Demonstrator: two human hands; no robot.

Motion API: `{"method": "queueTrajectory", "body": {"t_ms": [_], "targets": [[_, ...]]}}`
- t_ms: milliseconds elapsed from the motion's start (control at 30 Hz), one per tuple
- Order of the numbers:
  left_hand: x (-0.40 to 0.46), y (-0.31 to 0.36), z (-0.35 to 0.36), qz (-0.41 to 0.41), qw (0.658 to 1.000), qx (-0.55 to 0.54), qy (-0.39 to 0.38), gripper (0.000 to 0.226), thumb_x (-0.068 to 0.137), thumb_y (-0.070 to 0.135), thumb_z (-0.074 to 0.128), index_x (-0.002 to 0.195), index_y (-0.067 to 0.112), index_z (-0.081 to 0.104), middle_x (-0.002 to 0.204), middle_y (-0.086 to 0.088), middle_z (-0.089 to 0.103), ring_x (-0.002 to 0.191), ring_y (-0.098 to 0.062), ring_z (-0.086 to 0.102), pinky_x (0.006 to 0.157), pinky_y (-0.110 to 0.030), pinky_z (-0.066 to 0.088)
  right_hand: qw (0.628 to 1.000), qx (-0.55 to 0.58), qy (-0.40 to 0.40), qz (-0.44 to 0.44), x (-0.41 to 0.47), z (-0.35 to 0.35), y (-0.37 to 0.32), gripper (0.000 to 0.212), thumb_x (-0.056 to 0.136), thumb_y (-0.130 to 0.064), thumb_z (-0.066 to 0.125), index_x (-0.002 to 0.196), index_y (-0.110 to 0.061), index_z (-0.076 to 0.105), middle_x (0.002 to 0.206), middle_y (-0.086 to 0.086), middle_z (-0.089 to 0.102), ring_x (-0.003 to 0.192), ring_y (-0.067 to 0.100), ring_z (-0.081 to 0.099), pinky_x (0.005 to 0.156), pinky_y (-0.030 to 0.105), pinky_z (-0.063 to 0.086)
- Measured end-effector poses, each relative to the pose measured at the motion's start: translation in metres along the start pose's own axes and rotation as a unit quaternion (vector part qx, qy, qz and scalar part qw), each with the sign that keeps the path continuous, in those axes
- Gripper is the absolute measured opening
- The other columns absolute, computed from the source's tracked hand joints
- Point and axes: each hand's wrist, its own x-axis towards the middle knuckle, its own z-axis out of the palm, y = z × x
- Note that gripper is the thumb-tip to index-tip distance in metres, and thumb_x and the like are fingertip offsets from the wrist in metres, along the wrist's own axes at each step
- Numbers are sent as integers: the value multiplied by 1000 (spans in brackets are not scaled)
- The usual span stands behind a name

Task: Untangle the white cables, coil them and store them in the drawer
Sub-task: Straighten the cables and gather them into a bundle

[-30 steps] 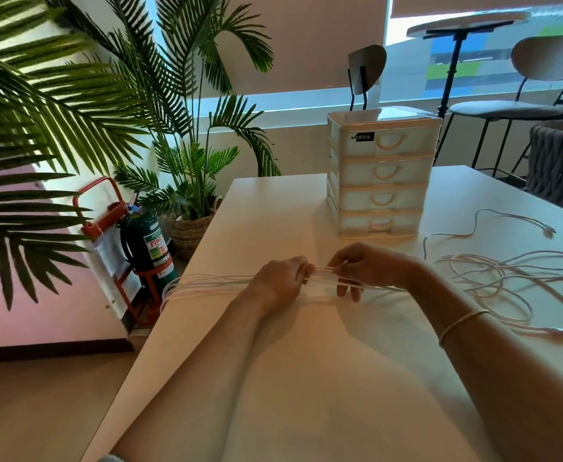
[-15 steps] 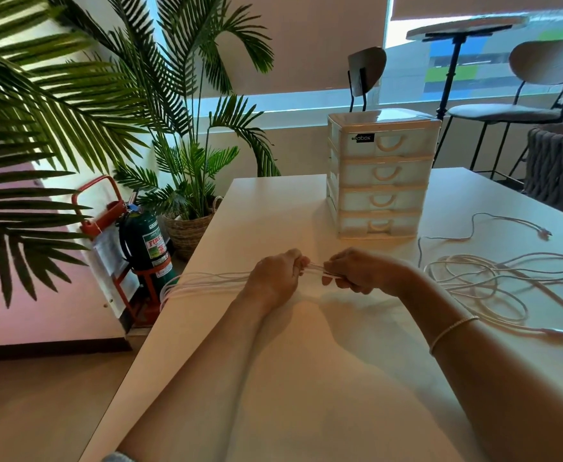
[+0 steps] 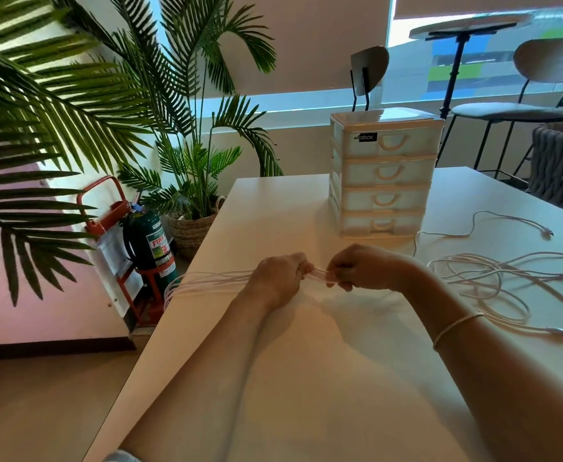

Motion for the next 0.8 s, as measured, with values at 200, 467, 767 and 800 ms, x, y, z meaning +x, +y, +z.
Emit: {"method": "queueTrajectory", "body": {"t_ms": [200,467,767,800], "targets": [[-2,6,3,31,997,48,-58,21,95,19,41,108,17,58,117,-5,65,108,-28,57,91,-32,42,994,63,84,20,2,3,11,21,95,-15,46,83,-15,64,64,-7,51,56,5,42,54,17,34],[-1,-9,-1,4,1000,-27,5,24,98,27,41,100,12,60,108,-11,67,103,-31,59,89,-38,45,975,205,-53,70,-7,-7,21,22,96,-16,46,86,-13,66,62,0,61,44,9,39,45,19,31],[-2,-16,-6,-22,992,-125,16,23,98,23,42,101,9,60,108,-7,66,106,-25,58,86,-25,39,980,184,50,54,-4,-5,24,21,93,-19,51,90,-4,67,61,-2,54,53,10,37,49,21,29],[-2,-17,-8,-29,992,-125,7,25,99,26,41,101,10,59,108,-9,65,105,-27,57,88,-28,40,982,172,59,49,-4,-5,22,22,93,-20,51,91,-5,67,61,-2,53,53,10,37,50,21,30]]}}
